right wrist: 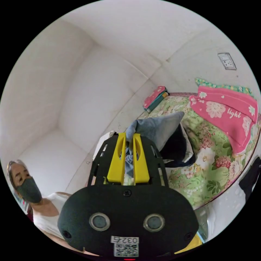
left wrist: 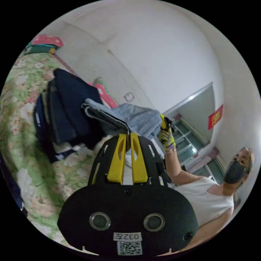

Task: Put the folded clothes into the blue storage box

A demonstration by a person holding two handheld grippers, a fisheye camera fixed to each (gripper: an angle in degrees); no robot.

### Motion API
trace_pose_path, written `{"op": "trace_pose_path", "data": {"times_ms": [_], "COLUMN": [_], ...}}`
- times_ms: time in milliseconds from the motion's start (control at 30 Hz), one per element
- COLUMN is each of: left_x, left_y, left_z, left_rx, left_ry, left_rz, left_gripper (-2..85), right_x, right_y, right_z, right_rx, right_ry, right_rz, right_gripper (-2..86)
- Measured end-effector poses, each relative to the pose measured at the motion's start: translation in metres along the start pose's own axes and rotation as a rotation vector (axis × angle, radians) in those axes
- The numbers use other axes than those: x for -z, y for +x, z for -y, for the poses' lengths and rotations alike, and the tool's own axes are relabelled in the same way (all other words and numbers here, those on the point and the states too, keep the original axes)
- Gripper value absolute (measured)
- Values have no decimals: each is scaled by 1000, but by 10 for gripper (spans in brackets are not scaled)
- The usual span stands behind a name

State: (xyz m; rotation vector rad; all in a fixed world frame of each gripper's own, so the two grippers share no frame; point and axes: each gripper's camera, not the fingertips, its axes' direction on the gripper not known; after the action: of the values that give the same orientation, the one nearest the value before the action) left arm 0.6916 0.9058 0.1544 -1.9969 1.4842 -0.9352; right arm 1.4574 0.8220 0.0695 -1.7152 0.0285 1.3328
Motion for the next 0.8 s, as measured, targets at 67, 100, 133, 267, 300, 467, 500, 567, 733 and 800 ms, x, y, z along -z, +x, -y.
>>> {"op": "trace_pose_path", "data": {"times_ms": [67, 100, 133, 267, 300, 467, 500, 567, 733, 800], "left_x": [-38, -47, -68, -159, -174, -315, -330, -389, -482, -508], "left_y": [20, 25, 34, 47, 48, 53, 54, 61, 69, 72], "left_z": [-16, -21, -32, -73, -80, -153, -162, -200, -279, -303], "left_rx": [-56, -70, -90, -67, -63, -21, -21, -50, -88, -98], "left_ry": [-91, -111, -155, -343, -376, -717, -756, -916, -1163, -1214], "left_rz": [-105, -120, -147, -285, -302, -370, -365, -345, -299, -290], "left_gripper": [-16, -16, -16, -16, -16, -16, -16, -15, -15, -16], "right_x": [34, 43, 62, 125, 134, 191, 196, 212, 237, 244], "right_y": [-5, -6, -7, 2, 5, 39, 44, 61, 91, 101], "right_z": [-18, -23, -37, -96, -106, -203, -215, -259, -336, -357], "right_rx": [47, 57, 75, 30, 10, -242, -279, -417, -639, -696], "right_ry": [28, 34, 48, 84, 91, 149, 155, 194, 305, 348], "right_rz": [6, -1, -24, -149, -170, -356, -374, -437, -506, -513], "right_gripper": [44, 44, 44, 44, 44, 44, 44, 44, 44, 44]}}
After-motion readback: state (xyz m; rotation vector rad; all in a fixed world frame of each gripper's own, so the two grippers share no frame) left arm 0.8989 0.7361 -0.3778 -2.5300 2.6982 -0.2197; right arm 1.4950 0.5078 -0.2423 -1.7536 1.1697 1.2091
